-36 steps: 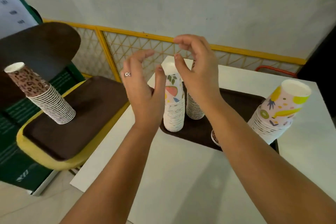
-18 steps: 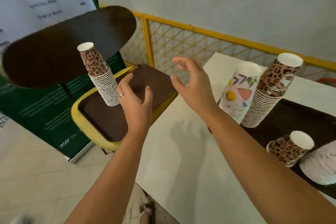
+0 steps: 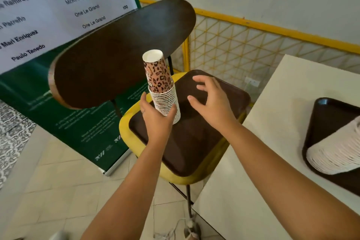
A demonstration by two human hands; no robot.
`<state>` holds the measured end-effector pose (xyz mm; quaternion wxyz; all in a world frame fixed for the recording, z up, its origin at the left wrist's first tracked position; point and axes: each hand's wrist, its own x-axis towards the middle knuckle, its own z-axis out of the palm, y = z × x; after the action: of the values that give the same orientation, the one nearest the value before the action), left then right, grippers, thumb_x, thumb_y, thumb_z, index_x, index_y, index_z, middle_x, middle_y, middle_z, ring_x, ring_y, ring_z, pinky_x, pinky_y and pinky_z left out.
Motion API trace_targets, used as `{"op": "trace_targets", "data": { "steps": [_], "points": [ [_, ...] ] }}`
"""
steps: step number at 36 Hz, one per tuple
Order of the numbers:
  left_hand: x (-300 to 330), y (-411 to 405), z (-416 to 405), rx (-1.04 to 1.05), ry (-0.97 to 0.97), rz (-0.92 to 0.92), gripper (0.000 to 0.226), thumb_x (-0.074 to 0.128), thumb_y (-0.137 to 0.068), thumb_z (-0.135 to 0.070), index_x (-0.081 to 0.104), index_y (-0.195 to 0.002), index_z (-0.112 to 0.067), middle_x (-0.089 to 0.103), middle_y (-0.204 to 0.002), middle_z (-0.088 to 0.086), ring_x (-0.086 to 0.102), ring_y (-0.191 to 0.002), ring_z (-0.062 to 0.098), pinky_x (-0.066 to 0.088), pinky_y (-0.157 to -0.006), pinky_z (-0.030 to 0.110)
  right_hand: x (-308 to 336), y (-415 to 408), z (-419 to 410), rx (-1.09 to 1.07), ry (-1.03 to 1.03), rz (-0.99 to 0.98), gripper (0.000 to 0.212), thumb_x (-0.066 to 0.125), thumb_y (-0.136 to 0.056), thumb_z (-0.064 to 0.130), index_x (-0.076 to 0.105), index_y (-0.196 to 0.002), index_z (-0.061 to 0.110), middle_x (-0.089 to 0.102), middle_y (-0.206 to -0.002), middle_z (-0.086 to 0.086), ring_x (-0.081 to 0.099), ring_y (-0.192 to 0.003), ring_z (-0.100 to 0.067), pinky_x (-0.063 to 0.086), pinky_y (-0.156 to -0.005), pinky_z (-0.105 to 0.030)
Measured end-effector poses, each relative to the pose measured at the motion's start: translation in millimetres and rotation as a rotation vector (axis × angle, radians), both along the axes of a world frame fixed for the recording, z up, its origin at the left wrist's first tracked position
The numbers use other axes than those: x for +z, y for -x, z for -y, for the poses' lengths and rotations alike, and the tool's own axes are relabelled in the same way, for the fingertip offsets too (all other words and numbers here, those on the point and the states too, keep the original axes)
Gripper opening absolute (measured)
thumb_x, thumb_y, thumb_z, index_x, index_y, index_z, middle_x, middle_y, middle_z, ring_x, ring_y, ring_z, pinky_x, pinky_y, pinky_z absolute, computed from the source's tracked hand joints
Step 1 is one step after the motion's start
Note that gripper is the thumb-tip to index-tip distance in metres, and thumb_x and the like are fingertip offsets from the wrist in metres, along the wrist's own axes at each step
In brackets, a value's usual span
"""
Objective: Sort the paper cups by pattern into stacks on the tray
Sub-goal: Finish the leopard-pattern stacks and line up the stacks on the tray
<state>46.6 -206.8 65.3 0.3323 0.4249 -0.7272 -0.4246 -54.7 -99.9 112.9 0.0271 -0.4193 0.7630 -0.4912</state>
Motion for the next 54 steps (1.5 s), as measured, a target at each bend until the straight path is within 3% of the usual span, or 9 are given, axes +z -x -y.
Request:
{"op": "trace_targets", "data": {
  "steps": [6,12,15,20,25,33,42,49,54],
  "points": [
    [-10,14,42,-0.095,-0.09,-0.033,0.106,0.08,-0.077,-0.029,0.007,-0.153,-0.017,0.026,-0.158,0.005,0.03,-0.143,0.021,0.033,-0.112,0.036,4,1,49,0.044,-0.037,0.045,0.064,0.069,-0.081,0.027,0.037,-0.135,0.017,0.041,-0.141,0.001,0.045,-0.125,-0.012,0.036,-0.092,-0.017],
    [-23,21,54,-0.159,-0.032,-0.057,0.095,0.083,-0.073,-0.02,0.025,-0.149,-0.015,0.035,-0.15,0.004,0.034,-0.138,0.017,0.034,-0.106,0.028,3,0,85,0.075,-0.035,0.098,0.084,0.072,-0.076,0.034,0.024,-0.142,0.015,0.035,-0.147,-0.001,0.037,-0.132,-0.015,0.035,-0.098,-0.02],
    [-30,23,60,-0.179,0.024,-0.039,0.092,0.085,-0.07,-0.018,0.031,-0.145,-0.01,0.037,-0.145,0.01,0.035,-0.136,0.023,0.037,-0.111,0.039,0,0,97,0.067,-0.051,0.104,0.091,0.075,-0.073,0.037,0.022,-0.143,0.014,0.036,-0.145,-0.004,0.038,-0.132,-0.017,0.038,-0.099,-0.026],
    [-40,23,59,-0.233,0.085,-0.084,0.09,0.086,-0.07,-0.018,0.033,-0.142,-0.014,0.039,-0.138,0.002,0.037,-0.132,0.017,0.038,-0.106,0.031,-5,2,103,-0.027,-0.021,0.104,0.082,0.078,-0.069,0.032,0.036,-0.135,0.01,0.045,-0.133,-0.005,0.044,-0.123,-0.015,0.039,-0.092,-0.019],
    [-52,25,58,-0.329,0.006,-0.124,0.095,0.085,-0.064,-0.034,0.027,-0.139,-0.032,0.041,-0.138,-0.012,0.04,-0.132,0.01,0.039,-0.106,0.027,-8,7,94,-0.082,-0.003,0.109,0.076,0.08,-0.067,0.026,0.042,-0.13,0.009,0.049,-0.128,-0.005,0.048,-0.117,-0.013,0.032,-0.076,0.003],
    [-79,32,52,-0.351,-0.227,-0.021,0.097,0.091,-0.06,-0.015,0.03,-0.13,-0.043,0.051,-0.123,-0.018,0.049,-0.122,0.011,0.046,-0.103,0.042,-12,10,67,-0.134,0.03,0.205,0.08,0.082,-0.064,0.026,0.041,-0.131,0.009,0.051,-0.128,-0.005,0.048,-0.119,-0.012,0.04,-0.093,-0.018],
    [-55,41,27,-0.392,-0.225,-0.049,0.089,0.091,-0.058,-0.007,0.042,-0.13,-0.027,0.055,-0.109,-0.021,0.053,-0.109,0.007,0.046,-0.079,0.014,3,16,28,-0.196,0.091,0.242,0.077,0.08,-0.065,0.028,0.042,-0.129,0.011,0.055,-0.125,-0.004,0.052,-0.116,-0.014,0.047,-0.095,-0.029],
    [-31,42,-26,-0.571,-0.248,-0.014,0.091,0.091,-0.058,-0.01,0.037,-0.125,-0.039,0.056,-0.114,-0.018,0.055,-0.104,0.001,0.048,-0.077,0.014,24,11,-33,-0.217,0.093,0.264,0.08,0.079,-0.062,0.038,0.04,-0.129,0.019,0.057,-0.123,0.003,0.054,-0.114,-0.01,0.05,-0.094,-0.031],
    [-27,43,-74,-0.691,-0.271,-0.018,0.091,0.093,-0.054,-0.019,0.045,-0.131,-0.033,0.064,-0.118,-0.011,0.061,-0.11,0.009,0.058,-0.086,0.035,33,5,-86,-0.269,0.136,0.244,0.074,0.067,-0.055,0.056,0.036,-0.119,0.038,0.058,-0.113,0.016,0.056,-0.106,0.001,0.05,-0.086,-0.019]
  ]
}}
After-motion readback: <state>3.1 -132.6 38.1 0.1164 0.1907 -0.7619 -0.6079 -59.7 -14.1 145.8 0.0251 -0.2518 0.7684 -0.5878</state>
